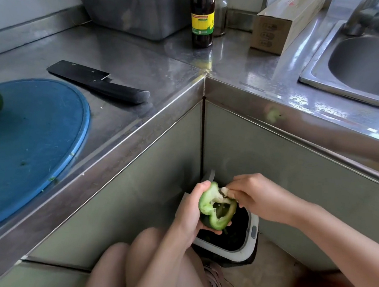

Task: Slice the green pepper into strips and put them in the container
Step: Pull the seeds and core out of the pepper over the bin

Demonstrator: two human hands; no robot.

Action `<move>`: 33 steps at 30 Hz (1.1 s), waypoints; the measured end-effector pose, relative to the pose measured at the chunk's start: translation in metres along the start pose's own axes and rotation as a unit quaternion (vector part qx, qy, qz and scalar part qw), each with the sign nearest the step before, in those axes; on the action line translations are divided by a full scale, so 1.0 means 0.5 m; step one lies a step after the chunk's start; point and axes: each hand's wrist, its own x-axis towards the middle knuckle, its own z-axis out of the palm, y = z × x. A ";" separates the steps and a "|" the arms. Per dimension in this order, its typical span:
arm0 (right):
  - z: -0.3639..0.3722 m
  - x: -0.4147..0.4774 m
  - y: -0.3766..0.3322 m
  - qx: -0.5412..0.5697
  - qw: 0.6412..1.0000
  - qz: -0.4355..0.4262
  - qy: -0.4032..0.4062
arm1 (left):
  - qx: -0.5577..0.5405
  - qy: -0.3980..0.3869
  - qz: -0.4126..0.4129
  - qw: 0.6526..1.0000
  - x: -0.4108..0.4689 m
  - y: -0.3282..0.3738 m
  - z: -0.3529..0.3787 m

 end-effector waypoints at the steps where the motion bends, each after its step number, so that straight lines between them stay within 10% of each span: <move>1: 0.003 -0.001 0.000 0.045 0.999 0.024 0.016 | -0.012 -0.003 0.007 1.000 -0.001 0.000 -0.003; 9: 0.051 0.006 -0.008 0.510 0.802 0.228 0.212 | -0.106 -0.022 0.033 0.994 -0.012 0.001 -0.031; 19: 0.054 0.012 0.005 0.118 0.945 0.247 0.180 | -0.170 -0.040 0.030 0.984 -0.014 0.010 -0.035; 26: 0.009 0.003 -0.066 0.040 0.990 0.010 0.132 | -0.143 -0.018 0.013 0.989 -0.014 0.012 -0.022; 33: -0.004 0.035 -0.098 -0.147 0.988 -0.044 0.013 | -0.090 -0.013 -0.047 0.995 -0.019 0.015 -0.014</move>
